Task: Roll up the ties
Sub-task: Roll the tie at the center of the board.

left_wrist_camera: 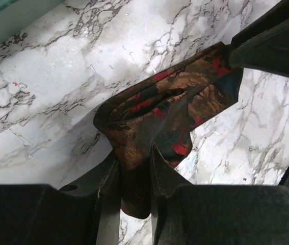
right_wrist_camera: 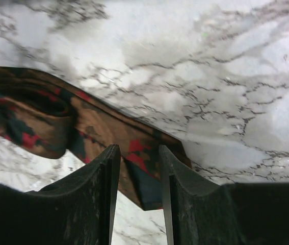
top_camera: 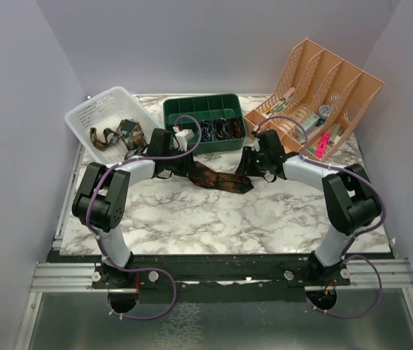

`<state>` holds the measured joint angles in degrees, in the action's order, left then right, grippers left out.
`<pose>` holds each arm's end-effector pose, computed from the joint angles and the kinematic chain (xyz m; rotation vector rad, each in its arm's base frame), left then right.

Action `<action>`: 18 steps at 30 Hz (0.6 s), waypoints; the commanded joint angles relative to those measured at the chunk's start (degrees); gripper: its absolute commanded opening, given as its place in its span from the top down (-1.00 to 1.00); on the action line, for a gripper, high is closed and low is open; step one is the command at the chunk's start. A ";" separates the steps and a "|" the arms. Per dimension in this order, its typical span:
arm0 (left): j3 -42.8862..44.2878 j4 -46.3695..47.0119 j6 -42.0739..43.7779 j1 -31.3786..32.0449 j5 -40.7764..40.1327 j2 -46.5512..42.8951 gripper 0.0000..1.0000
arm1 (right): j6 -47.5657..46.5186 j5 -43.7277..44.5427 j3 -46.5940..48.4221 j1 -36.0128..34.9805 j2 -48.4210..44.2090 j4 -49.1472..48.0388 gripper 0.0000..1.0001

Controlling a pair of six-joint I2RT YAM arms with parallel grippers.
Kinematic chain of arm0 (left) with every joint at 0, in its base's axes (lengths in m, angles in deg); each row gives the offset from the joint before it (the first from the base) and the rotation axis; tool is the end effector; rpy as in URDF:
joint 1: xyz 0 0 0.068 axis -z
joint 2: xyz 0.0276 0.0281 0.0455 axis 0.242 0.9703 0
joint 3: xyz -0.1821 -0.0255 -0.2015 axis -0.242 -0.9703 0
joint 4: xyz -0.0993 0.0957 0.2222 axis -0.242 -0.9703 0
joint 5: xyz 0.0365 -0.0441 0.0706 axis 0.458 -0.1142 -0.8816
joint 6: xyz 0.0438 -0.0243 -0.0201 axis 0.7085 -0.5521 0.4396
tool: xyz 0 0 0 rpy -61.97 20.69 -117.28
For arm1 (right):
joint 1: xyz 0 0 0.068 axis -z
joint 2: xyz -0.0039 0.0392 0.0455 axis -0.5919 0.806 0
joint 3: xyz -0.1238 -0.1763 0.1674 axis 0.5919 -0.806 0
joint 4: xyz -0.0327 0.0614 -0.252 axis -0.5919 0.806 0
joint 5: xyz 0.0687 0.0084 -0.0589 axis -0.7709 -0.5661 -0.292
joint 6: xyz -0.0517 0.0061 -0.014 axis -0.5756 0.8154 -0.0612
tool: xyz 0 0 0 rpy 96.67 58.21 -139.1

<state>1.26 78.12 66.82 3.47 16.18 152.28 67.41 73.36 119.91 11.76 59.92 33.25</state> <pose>0.3387 -0.1294 0.1627 0.4628 2.3210 -1.0126 0.3250 0.1572 0.1782 -0.0799 2.4617 0.6746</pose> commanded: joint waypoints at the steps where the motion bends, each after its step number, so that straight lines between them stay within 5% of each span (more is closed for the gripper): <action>1: 2.02 -6.72 2.93 1.85 -6.35 -1.84 0.68 | -3.50 3.57 -0.63 -0.16 2.62 4.38 0.17; 18: 9.78 -19.27 5.25 8.77 -22.50 -3.73 0.67 | 3.48 -10.07 -10.85 -0.16 -2.23 -2.49 0.18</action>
<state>8.78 63.76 70.03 10.57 -0.37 150.44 67.81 67.85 112.21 11.91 58.82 29.54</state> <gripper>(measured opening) 0.235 0.410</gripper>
